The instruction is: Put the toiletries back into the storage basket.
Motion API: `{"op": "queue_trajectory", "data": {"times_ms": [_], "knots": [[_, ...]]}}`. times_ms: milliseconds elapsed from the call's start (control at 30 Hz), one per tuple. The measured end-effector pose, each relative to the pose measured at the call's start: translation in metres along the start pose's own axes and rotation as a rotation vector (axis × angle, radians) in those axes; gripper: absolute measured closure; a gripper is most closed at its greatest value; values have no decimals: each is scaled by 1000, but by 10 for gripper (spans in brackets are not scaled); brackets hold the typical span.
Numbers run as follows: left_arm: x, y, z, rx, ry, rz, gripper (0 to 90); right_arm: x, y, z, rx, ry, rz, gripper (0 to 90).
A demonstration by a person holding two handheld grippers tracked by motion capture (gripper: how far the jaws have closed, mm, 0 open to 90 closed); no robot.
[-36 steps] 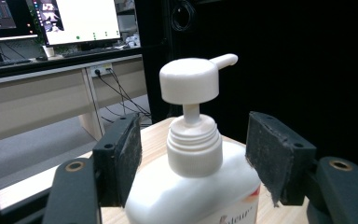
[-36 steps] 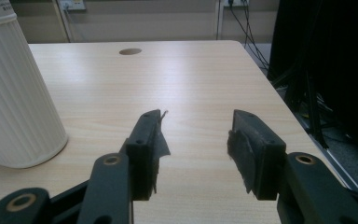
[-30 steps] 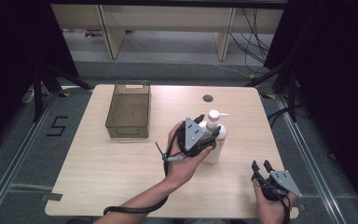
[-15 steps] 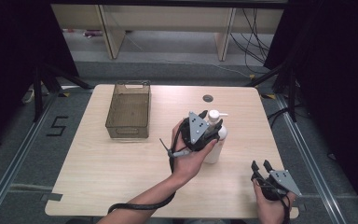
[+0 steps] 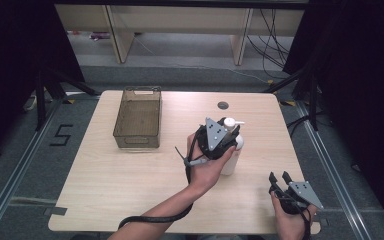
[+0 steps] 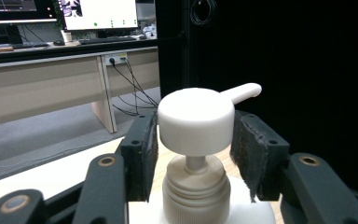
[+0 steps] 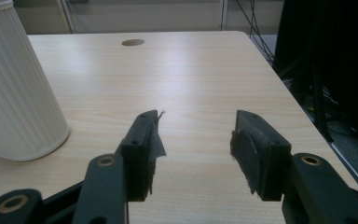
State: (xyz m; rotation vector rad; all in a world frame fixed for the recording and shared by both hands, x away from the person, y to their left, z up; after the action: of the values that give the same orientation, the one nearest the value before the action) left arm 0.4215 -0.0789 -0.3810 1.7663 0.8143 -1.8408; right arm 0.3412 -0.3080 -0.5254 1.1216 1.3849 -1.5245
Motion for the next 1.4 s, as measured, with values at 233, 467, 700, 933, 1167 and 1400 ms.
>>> {"op": "queue_trajectory", "data": {"times_ms": [233,467,700,933,1167,1400], "knots": [[0,1,0,1,2,10,586,0,1,-1,-8,4,0,509],[-1,-2,-3,11,-8,11,592,0,0,-2,-13,18,-14,506],[-4,-9,-8,13,-2,3,592,0,0,-2,-14,17,-14,506],[-13,-23,-16,-2,9,34,593,0,0,-2,-14,20,-17,503],[-20,-39,-26,-14,23,61,593,0,1,0,-8,9,-5,502],[-29,-62,-42,-39,19,79,593,0,-1,0,-8,18,-33,500]]}}
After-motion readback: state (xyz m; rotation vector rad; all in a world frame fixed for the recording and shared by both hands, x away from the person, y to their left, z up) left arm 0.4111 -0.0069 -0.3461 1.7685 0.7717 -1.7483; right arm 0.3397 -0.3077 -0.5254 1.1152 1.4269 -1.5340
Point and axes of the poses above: each handheld gripper's, and its own axes: y roughly forward along the jaws, x roughly out of its underside, z roughly to its right, the point moved 4 cm from there along y, roughly forward along the jaws, and after that the axes turned 10 degrees about x, right-handed, at the moved point
